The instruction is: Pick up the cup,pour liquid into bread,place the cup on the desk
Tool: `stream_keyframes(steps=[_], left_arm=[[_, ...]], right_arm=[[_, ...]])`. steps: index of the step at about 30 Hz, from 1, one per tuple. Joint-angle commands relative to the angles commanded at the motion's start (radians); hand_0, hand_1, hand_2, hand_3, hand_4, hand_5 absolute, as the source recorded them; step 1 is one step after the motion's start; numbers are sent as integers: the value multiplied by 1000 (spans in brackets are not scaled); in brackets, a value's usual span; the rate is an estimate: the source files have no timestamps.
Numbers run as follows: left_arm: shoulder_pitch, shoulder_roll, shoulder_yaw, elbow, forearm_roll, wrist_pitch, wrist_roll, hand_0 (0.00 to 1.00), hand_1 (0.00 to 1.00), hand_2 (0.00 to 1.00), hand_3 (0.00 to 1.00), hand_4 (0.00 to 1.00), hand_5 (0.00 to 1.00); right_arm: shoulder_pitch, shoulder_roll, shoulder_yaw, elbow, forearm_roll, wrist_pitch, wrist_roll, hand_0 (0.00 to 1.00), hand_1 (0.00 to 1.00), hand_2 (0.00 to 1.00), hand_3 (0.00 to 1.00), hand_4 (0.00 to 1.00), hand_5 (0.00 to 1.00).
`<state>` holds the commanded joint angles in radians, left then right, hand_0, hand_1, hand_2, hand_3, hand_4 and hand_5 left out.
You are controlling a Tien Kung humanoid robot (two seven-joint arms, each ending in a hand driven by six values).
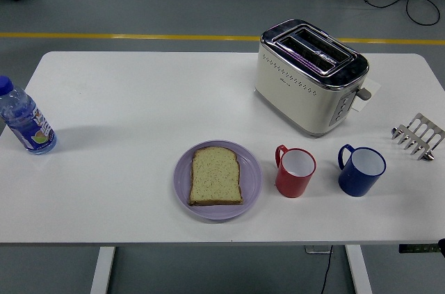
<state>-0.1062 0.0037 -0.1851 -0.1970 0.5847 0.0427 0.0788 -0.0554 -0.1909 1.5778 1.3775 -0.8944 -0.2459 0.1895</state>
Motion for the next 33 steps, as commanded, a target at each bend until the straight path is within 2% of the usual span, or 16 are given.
stream_keyframes(steps=[7,12,14,17,22,33], left_arm=[[3,2,3,0,0,0,0,637,645,655,550,321,844],[6,3,12,1,-1,0,1,637,645,655,550,321,844],[7,2,14,2,-1,1,1,635,646,655,548,320,842],[8,3,18,2,-1,1,1,635,646,655,548,320,842],[10,2,20,1,0,0,0,636,645,655,548,321,845],[8,1,14,0,-1,-1,1,636,647,655,548,320,840]], right_arm=[[-57,-41,-44,2,-141,-25,32,998,949,998,998,998,294],[-102,-61,-96,7,-177,-57,55,998,949,998,998,998,294],[-117,-67,-118,9,-188,-68,68,998,946,998,998,998,325],[-135,-73,-159,6,-186,-93,106,998,946,998,998,998,325],[-148,-67,-221,-16,-222,-138,144,998,947,998,998,998,329],[-87,-24,-295,-96,-271,-167,148,998,945,998,998,998,328]])
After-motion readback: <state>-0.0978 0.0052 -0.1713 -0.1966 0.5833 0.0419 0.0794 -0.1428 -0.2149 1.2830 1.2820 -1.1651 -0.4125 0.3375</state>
